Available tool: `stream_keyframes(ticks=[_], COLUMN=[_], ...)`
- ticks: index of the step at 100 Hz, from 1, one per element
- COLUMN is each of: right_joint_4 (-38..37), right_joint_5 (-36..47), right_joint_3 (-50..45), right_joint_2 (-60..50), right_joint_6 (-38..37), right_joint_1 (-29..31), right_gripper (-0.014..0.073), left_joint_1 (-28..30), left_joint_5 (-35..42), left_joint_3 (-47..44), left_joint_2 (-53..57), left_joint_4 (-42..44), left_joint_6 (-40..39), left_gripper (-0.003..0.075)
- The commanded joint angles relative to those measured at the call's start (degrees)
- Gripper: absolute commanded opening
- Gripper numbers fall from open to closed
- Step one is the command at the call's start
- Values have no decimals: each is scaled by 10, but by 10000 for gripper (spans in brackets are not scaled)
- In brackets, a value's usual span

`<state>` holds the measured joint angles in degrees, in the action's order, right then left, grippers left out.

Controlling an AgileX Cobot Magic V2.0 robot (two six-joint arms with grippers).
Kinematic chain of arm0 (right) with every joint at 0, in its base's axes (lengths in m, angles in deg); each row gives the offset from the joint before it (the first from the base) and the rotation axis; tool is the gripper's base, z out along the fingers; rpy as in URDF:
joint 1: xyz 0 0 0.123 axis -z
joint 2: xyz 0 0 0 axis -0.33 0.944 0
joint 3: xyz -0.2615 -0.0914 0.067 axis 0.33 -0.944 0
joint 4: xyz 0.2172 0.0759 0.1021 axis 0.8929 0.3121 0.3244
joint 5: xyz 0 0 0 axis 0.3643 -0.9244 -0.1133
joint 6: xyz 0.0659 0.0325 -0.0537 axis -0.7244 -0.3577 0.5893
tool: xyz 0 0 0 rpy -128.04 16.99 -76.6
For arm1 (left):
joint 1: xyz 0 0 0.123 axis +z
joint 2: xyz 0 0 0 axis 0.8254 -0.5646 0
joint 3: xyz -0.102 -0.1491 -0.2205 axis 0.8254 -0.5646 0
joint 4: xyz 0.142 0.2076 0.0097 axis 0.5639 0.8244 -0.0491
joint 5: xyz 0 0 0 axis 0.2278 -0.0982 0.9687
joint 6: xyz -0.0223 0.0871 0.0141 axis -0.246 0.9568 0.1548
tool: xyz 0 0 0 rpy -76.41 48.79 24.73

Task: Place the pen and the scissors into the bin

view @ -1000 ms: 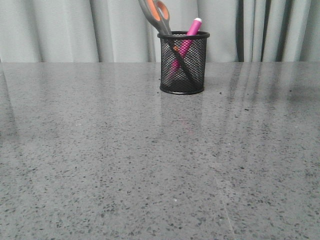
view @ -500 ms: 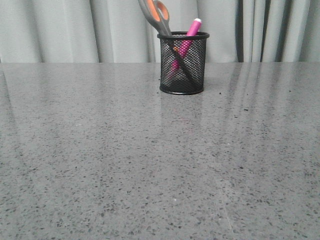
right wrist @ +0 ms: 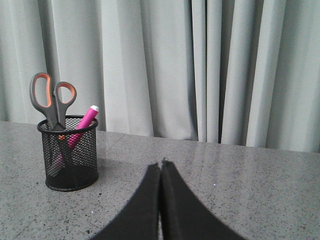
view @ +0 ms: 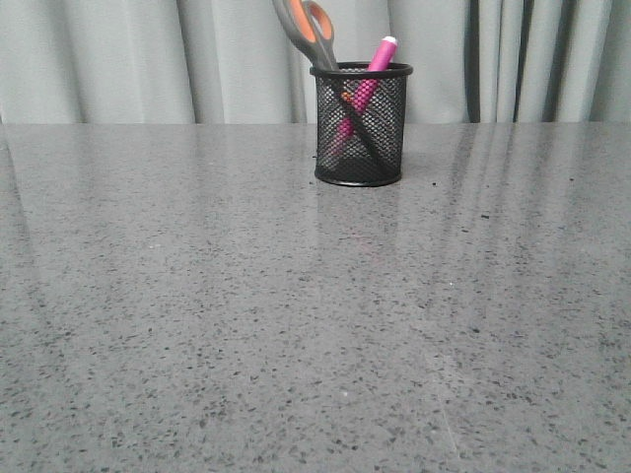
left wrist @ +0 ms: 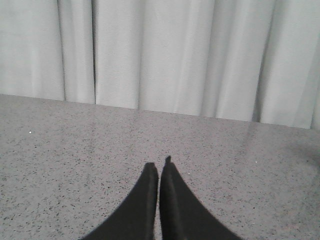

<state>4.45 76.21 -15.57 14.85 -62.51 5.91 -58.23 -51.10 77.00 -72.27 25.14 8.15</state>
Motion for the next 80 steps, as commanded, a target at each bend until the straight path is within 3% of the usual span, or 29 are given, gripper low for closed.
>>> stream_keyframes(ticks=[1,80], right_joint_4=[-5,-5], right_joint_5=[52,45], right_joint_3=[15,15], right_joint_2=[1,1], right_joint_6=[6,6], right_joint_1=[5,5], right_gripper=[-76,-76], left_joint_1=[-5,-5], left_joint_5=[27,0], left_joint_3=[16,16], left_joint_2=[-4,-4], left_joint_4=[-16,-34], left_joint_6=[0,0], left_gripper=[-19,-19])
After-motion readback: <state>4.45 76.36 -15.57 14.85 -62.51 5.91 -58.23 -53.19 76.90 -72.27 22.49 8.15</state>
